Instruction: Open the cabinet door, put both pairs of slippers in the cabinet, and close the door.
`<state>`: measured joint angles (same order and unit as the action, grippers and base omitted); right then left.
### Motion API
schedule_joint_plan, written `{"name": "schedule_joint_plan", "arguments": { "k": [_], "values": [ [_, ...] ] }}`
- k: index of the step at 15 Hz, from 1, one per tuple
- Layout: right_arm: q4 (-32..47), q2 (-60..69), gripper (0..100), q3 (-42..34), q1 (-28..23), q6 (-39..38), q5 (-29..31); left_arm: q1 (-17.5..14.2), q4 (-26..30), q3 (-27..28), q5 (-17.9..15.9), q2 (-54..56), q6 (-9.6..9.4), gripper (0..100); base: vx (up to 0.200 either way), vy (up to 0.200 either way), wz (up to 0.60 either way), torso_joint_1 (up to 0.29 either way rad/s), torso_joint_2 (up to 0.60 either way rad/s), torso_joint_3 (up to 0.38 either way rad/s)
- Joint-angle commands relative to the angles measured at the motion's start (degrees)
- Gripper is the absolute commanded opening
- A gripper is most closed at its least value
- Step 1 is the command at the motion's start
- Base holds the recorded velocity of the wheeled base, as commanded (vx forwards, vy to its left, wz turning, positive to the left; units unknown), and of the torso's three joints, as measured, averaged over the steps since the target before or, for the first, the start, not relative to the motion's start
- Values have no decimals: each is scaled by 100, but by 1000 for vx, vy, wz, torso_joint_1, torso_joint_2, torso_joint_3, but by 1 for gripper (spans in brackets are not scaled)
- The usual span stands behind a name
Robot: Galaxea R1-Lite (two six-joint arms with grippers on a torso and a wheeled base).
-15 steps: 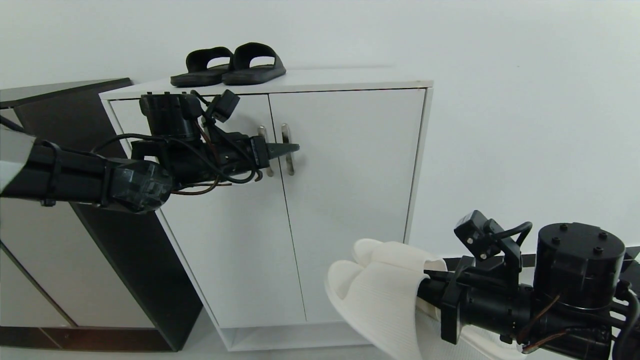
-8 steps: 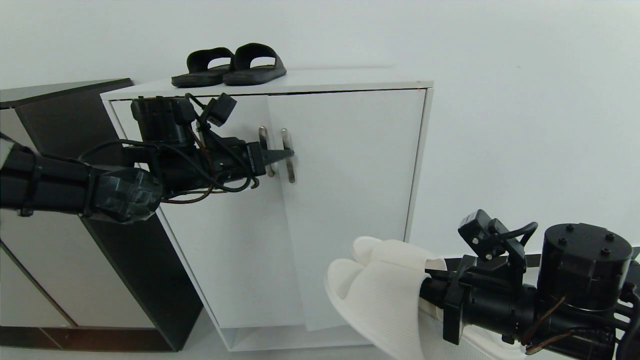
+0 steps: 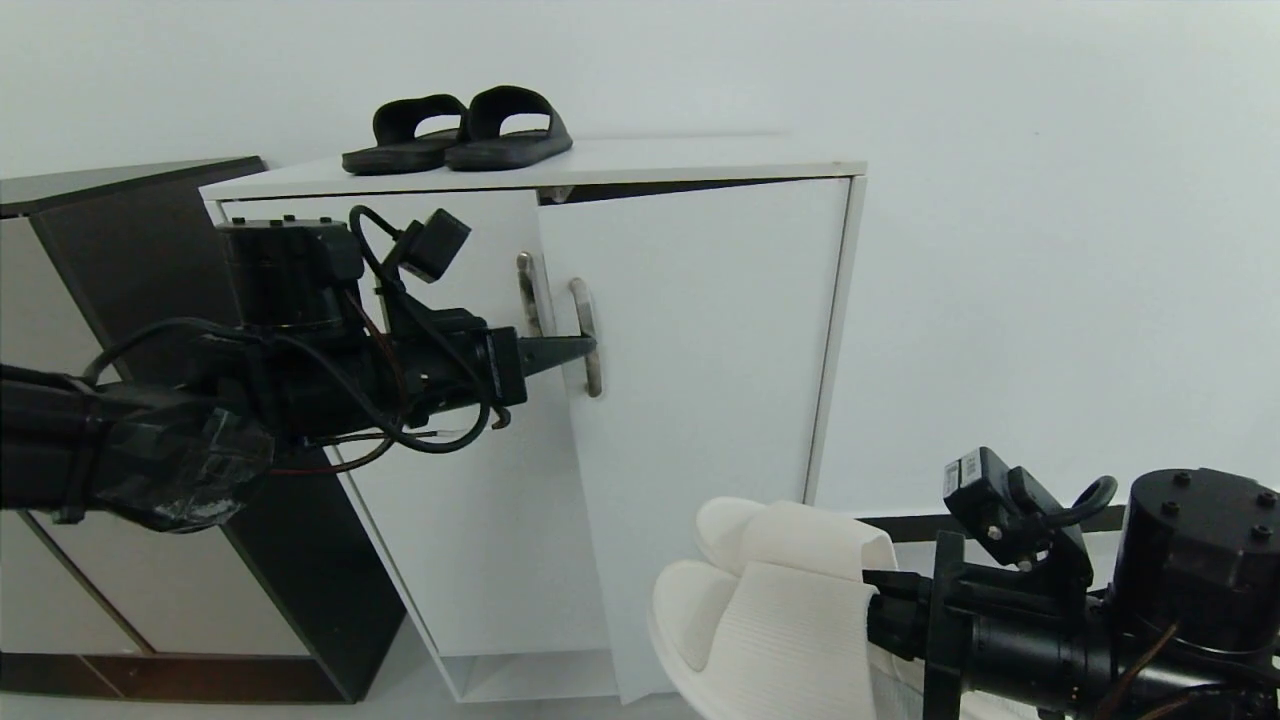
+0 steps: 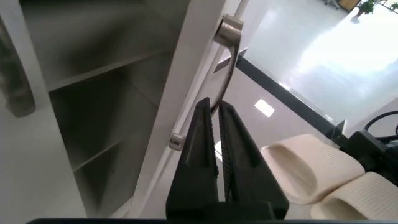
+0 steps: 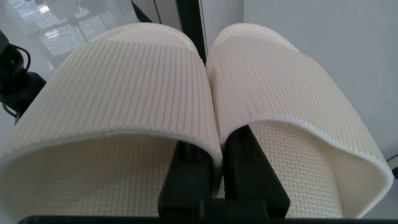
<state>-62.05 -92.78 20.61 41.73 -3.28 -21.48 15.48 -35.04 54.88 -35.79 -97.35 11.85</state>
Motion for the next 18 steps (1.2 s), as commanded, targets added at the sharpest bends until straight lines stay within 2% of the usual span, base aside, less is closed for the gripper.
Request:
{"name": "schedule_joint_plan", "arguments": {
  "k": [1, 3, 5, 6, 8, 10, 13, 15, 18],
  "values": [
    [0, 32, 0, -14, 2, 3, 3, 7, -12, -162, 11, 226, 2, 0, 0, 0, 0, 0, 0, 0],
    [9, 23, 0, -14, 2, 12, 3, -1, -30, -399, 134, 463, -7, 0, 0, 0, 0, 0, 0, 0],
    [9, 15, 0, -14, 11, 20, -5, -1, -30, -856, 239, 981, 2, 0, 0, 0, 0, 0, 0, 0],
    [9, 6, 0, -14, 20, 20, 3, -72, -30, -1182, 248, 1421, 2, 0, 0, 0, 0, 0, 0, 0],
    [0, 15, 0, -14, 28, 20, 3, -458, -38, -1252, 231, 1562, 2, 0, 0, 0, 0, 0, 0, 0],
    [0, 32, 0, -14, 28, 20, 3, -687, -82, -971, 222, 1491, 46, 0, 0, 0, 0, 0, 0, 0],
    [0, 41, 0, -14, 28, 20, 3, -740, -205, -601, 231, 1140, 37, 0, 0, 0, 0, 0, 0, 0],
    [0, 50, 0, -14, 28, 20, 3, -828, -214, -30, 239, 586, 28, 0, 0, 0, 0, 0, 0, 0],
    [0, 85, 0, -14, 28, 20, 3, -863, -223, 550, 213, -3, 28, 0, 0, 0, 0, 0, 0, 0]
  ]
}}
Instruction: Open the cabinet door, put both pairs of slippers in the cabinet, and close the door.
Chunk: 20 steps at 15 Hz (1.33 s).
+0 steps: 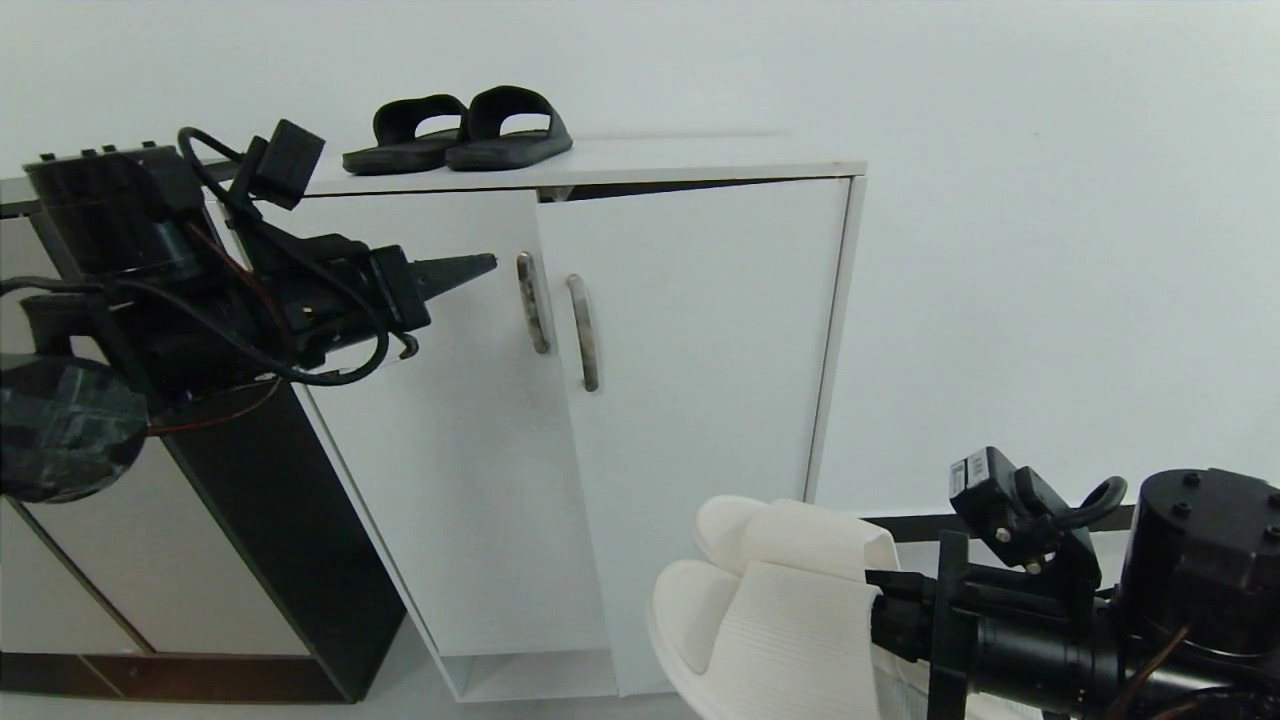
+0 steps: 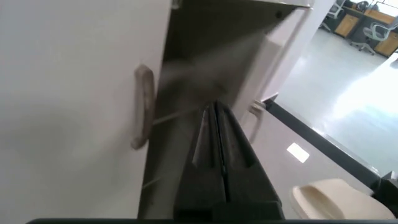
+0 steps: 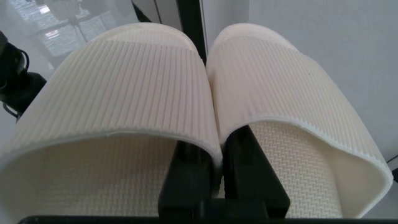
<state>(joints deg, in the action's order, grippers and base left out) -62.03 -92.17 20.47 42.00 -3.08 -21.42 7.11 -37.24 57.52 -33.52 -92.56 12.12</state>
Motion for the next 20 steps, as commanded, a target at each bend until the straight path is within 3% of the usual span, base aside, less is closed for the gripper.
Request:
{"name": "schedule_joint_plan", "arguments": {
  "k": [1, 8, 14, 16, 19, 20],
  "values": [
    [-3, 15, 0, 10, 2, 1, -3, -25, -2, 436, -31, -605, 1, 0, 0, 0, 0, 0, 0, 0],
    [6, -29, 0, 10, 10, -8, -3, 449, 24, 972, -110, -1264, 10, 0, 0, 0, 0, 0, 0, 0],
    [261, 33, 0, -69, 300, -43, 6, 493, 24, 1051, -110, -1308, 19, 0, 0, 0, 0, 0, 0, 0],
    [402, 165, 0, -131, 502, -43, -3, 537, 6, 1007, -110, -1308, -8, 0, -200, 0, 0, 2, 2, 2],
    [1070, 586, 0, -157, 854, -34, -3, 1082, -222, 550, -58, -1168, -25, 0, -200, 0, 0, 4, 4, 4],
    [1114, 613, 0, -148, 880, -34, 6, 1434, -424, 313, -49, -1053, -25, 0, -200, 0, 0, -2, -2, -2]
  ]
}}
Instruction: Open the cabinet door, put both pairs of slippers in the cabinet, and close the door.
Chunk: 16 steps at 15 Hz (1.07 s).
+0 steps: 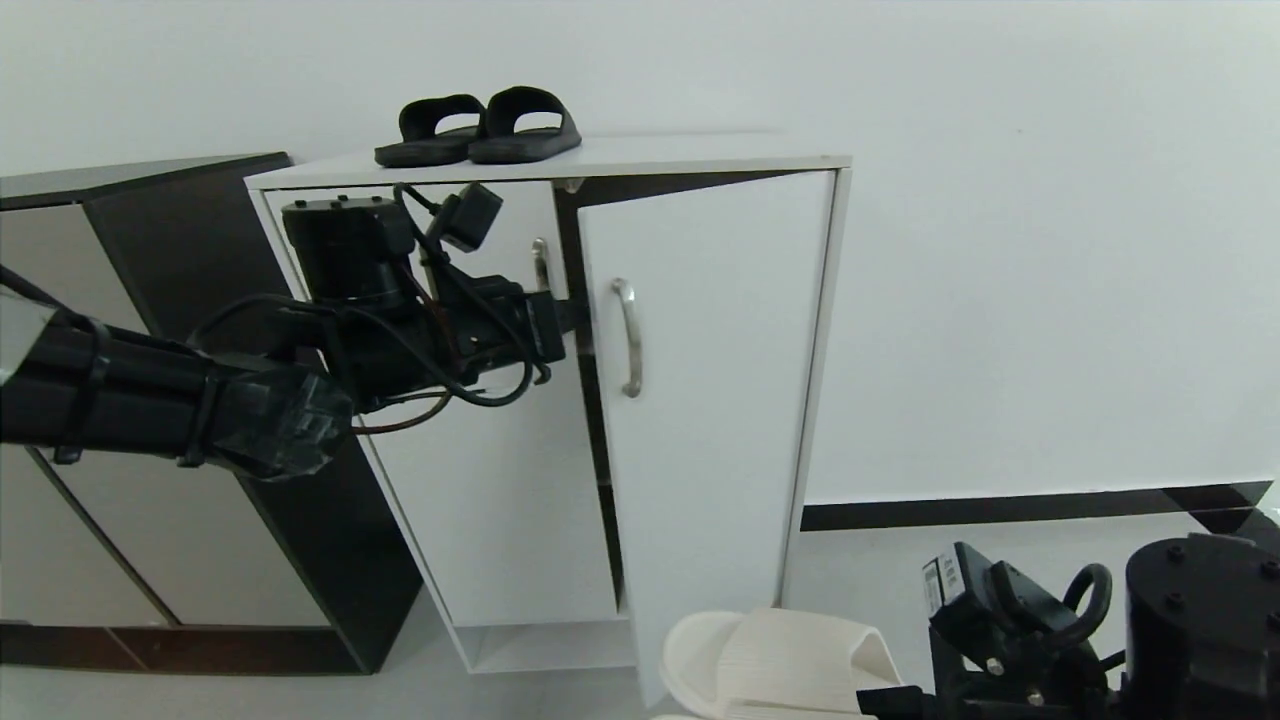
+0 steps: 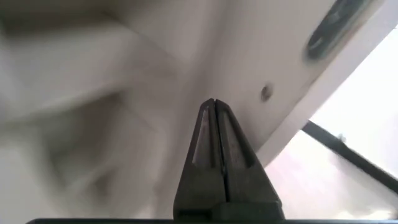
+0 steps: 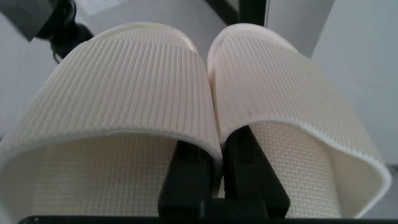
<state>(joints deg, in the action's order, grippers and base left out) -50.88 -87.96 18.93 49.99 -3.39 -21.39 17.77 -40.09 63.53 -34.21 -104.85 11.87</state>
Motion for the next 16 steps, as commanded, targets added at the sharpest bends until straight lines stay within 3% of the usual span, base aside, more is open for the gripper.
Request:
{"name": "schedule_joint_plan", "arguments": {
  "k": [1, 2, 4, 6, 7, 8, 11, 12, 13, 14, 15, 16],
  "values": [
    [-1, 191, 0, 5, 90, 5, 4, 631, -227, -411, 63, 246, -1, 0, -200, 0, 0, 2, 2, -2],
    [-1, 191, 0, 5, 90, 5, 4, 771, -227, -411, 142, 263, -1, 0, -200, 0, 0, 2, 2, -2],
    [-9, 191, 0, 40, 90, 5, 4, 736, -236, -394, 195, 281, -1, 0, -100, 0, 0, 1, 1, 1],
    [-9, 94, 0, 225, 72, -21, 30, 481, -236, -437, 406, 439, -10, 0, 0, 0, 0, 0, 0, 0],
    [-9, -29, 0, 401, 63, -109, 92, 332, -236, -534, 749, 606, -62, 0, 0, 0, 0, 0, 0, 0],
    [-9, -134, 0, 577, 54, -364, 311, 288, -236, -648, 1267, 817, -238, 0, 0, 0, 0, 0, 0, 0],
    [26, -688, 0, 1315, 63, -988, 1445, 253, -95, -1246, 3799, 1889, -432, 0, 0, 0, 0, 0, 0, 0],
    [26, -864, 0, 1447, 63, -988, 1770, 262, 63, -1624, 4379, 2364, -625, 0, 0, 0, 0, 0, 0, 0],
    [26, -996, 0, 1587, 63, -988, 2078, 244, 344, -2178, 4950, 3120, -941, 0, 0, 0, 0, 0, 0, 0],
    [52, -1101, 0, 1719, 63, -997, 2306, 191, 687, -2661, 5442, 3858, -1073, 0, 0, 0, 0, 0, 0, 0],
    [105, -1171, 0, 1825, 46, -997, 2456, 183, 1048, -3145, 5864, 4658, -1073, 0, 0, 0, 0, 0, 0, 0],
    [123, -1198, 0, 1825, 37, -997, 2500, -55, 1469, -3654, 6075, 5467, -1073, 0, 0, 0, 0, 0, 0, 0]
  ]
}}
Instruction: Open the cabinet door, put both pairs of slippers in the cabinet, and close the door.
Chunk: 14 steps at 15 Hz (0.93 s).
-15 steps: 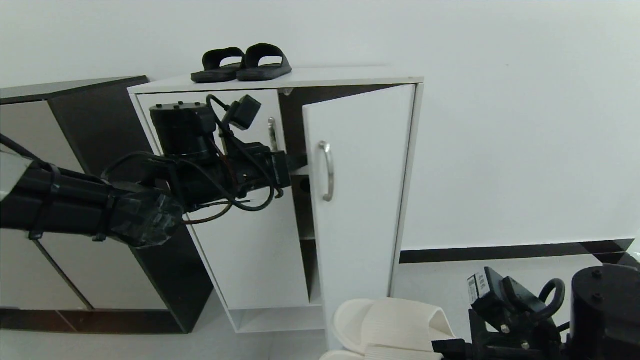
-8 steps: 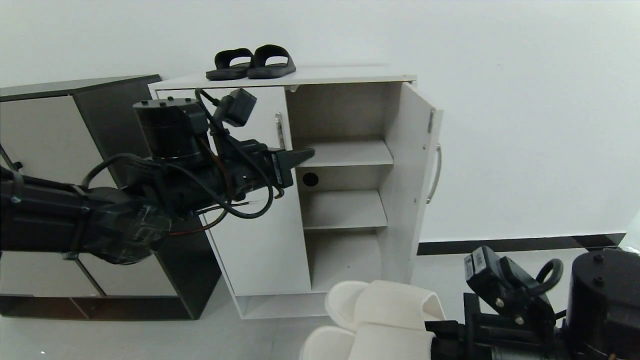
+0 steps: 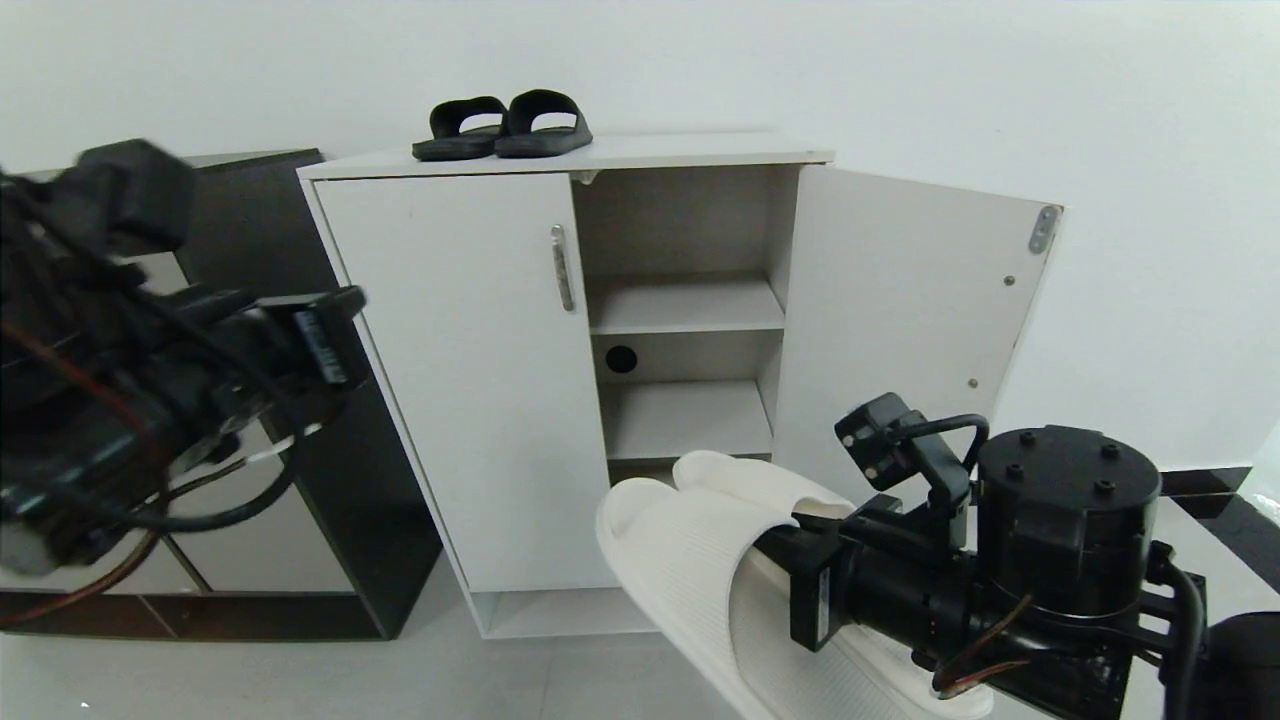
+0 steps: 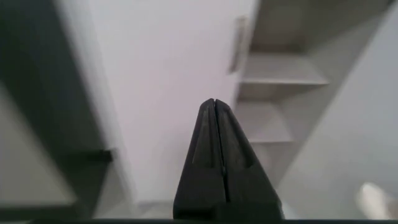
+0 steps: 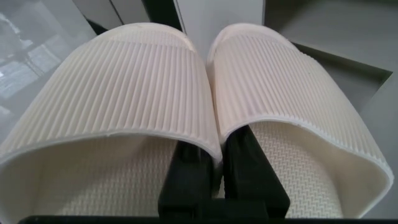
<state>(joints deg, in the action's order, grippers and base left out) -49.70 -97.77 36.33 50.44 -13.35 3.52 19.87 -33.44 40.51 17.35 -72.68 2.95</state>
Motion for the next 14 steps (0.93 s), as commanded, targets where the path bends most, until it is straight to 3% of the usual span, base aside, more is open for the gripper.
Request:
{"name": "schedule_joint_plan", "arguments": {
  "k": [1, 3, 6, 7, 8, 9, 11, 12, 13, 14],
  "values": [
    [4, -216, 0, 76, -8, 8, 17, -950, 1217, -1801, 893, 2944, -163, 0, 0, 0, 0, 0, 0, 0],
    [4, -216, 0, 50, -8, -1, 17, -1556, 1507, -2961, 893, 4113, -49, 0, 0, 0, 0, 0, 0, 0],
    [-5, -208, 0, 15, -8, 8, 26, -1987, 1700, -4051, 884, 5528, -40, 0, 0, 0, 0, 0, 0, 0],
    [-5, -216, 0, -3, -8, -1, 17, -2049, 2395, -4051, 884, 6143, -49, 0, 0, 0, 0, 0, 0, 0],
    [-5, -216, 0, -3, -8, -1, 17, -2005, 3098, -4042, 682, 6855, -181, 0, 0, 0, 0, 0, 0, 0],
    [-5, -216, 0, -12, -8, -1, 17, -1987, 3388, -3954, -30, 7268, -339, 0, 0, 0, 0, 0, 0, 0],
    [-22, -269, 0, -56, 9, 8, 8, -1996, 3133, -4051, -917, 7268, -216, 0, 0, 0, 0, 0, 0, 0],
    [-31, -348, 0, -56, 9, 8, 8, -1996, 3300, -4051, -1585, 7268, -172, 0, 0, 0, 0, 0, 0, 0],
    [-48, -454, 0, -38, 9, 8, 8, -1996, 3405, -4033, -1981, 7259, -172, 0, 0, 0, 0, 0, 0, 0],
    [-119, -594, 0, -12, 9, -1, 26, -1996, 3344, -4042, -1902, 7259, -190, 0, 0, 0, 0, 0, 0, 0]
  ]
}}
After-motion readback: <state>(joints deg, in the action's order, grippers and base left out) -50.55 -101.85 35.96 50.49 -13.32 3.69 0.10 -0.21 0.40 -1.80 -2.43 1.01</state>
